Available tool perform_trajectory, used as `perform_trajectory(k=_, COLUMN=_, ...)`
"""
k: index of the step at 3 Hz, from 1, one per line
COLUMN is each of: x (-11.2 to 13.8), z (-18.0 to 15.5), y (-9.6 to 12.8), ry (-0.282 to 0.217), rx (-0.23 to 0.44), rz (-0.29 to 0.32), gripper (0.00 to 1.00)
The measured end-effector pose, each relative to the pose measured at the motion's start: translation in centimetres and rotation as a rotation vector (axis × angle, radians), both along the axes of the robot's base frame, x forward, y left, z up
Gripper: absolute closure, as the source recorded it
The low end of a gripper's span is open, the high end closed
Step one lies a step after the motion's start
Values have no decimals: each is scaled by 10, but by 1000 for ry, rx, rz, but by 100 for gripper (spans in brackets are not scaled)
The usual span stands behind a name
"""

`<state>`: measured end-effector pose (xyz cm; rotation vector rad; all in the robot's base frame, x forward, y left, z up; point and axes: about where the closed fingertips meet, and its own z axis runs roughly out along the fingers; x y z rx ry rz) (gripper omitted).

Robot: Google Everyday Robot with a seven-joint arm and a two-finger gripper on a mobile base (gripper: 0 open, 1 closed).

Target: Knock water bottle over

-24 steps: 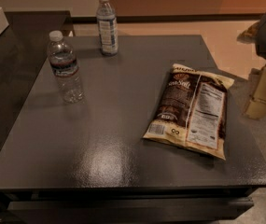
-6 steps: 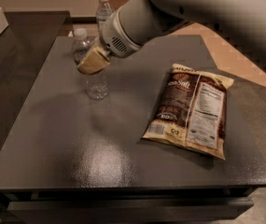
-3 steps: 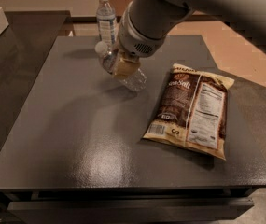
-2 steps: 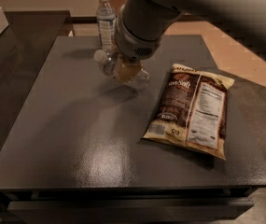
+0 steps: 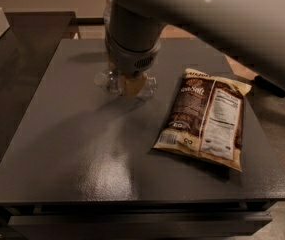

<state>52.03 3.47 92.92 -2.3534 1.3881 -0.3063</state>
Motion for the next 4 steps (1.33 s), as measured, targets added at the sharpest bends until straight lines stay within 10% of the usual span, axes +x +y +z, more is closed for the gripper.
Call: perform_trajectory(k=4, x=-28, z=-26, y=39, ry=-18, rx=-122, rz=173, gripper=13)
